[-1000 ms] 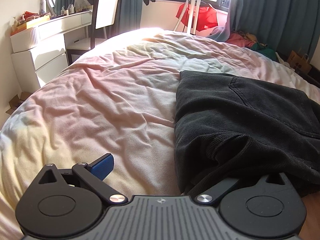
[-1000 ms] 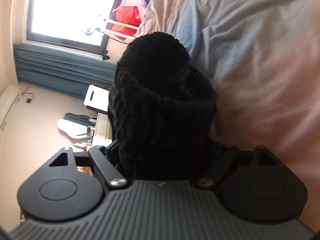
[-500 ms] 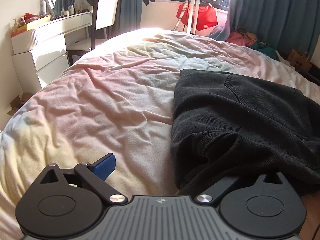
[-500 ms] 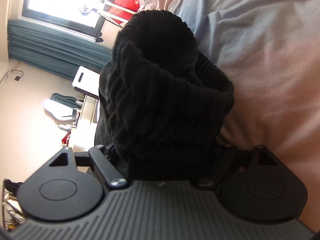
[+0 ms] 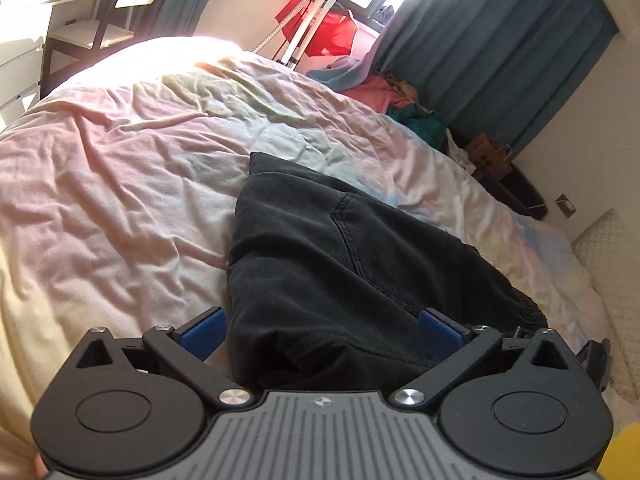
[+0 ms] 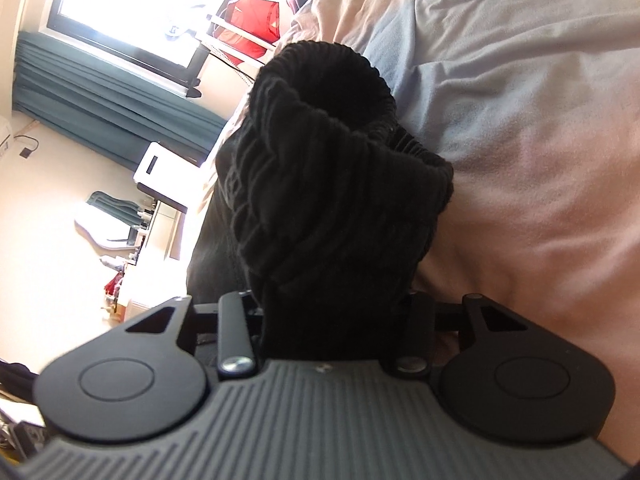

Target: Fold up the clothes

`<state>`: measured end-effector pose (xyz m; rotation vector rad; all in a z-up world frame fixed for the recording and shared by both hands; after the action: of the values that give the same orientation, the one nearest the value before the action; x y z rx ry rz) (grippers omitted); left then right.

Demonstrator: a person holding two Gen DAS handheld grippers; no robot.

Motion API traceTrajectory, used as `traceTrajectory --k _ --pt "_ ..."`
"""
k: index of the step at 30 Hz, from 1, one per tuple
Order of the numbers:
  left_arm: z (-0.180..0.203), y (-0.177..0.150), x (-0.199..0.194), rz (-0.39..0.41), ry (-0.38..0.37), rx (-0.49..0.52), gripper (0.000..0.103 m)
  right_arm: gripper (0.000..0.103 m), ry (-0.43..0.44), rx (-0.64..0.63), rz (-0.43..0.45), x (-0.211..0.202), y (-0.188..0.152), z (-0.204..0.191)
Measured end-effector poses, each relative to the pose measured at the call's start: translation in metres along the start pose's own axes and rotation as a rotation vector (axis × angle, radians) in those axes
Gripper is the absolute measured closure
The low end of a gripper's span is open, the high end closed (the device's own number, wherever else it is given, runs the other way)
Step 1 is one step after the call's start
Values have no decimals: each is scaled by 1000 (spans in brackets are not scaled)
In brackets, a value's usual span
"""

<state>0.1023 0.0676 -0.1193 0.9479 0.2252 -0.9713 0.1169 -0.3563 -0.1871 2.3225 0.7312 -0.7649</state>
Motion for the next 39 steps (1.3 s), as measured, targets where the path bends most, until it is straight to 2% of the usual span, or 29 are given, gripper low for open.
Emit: traceTrajectory --k 1,4,6,9,13,18,23,28,33,36,39 --pt "-8 9 12 -30 16 -9 0 56 1 4 0 0 0 1" --pt "-36 21 46 -101 0 -82 2 55 3 9 2 2 2 1" --pt "-54 22 61 -140 -85 -170 1 55 2 8 3 5 -1 -5" --pt "-70 17 68 -130 -185 -234 1 54 3 11 3 7 -1 -3" --pt "-74 13 74 -138 -242 -233 3 54 -12 -9 5 4 4 7" --pt "-78 11 76 -134 -247 -227 6 54 -40 -61 31 -3 6 -7" --pt "-72 8 74 -129 -200 -165 17 55 -69 -119 71 -7 5 -25" --pt "-67 8 72 -116 -184 -144 20 55 -89 -130 75 0 2 -33" --pt "-58 9 73 -121 -147 -81 24 56 -118 -140 92 -1 0 -44" --pt "-53 11 71 -120 -123 -97 27 56 -130 -166 108 -4 0 -52" --pt "-43 14 67 -112 -89 -89 36 60 -113 -188 123 -10 0 -58"
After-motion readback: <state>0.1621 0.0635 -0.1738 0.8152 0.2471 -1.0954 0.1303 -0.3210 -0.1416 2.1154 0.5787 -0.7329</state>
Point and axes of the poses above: each gripper's, at about its wrist camera, not at the fingertips, and x roughly the way its jaws point, z to its right, y to its top, the point moved 2 cm from there along x, roughly the way its jaws point, and after that the axes turned 14 degrees about -y, right-handed, at the moved point
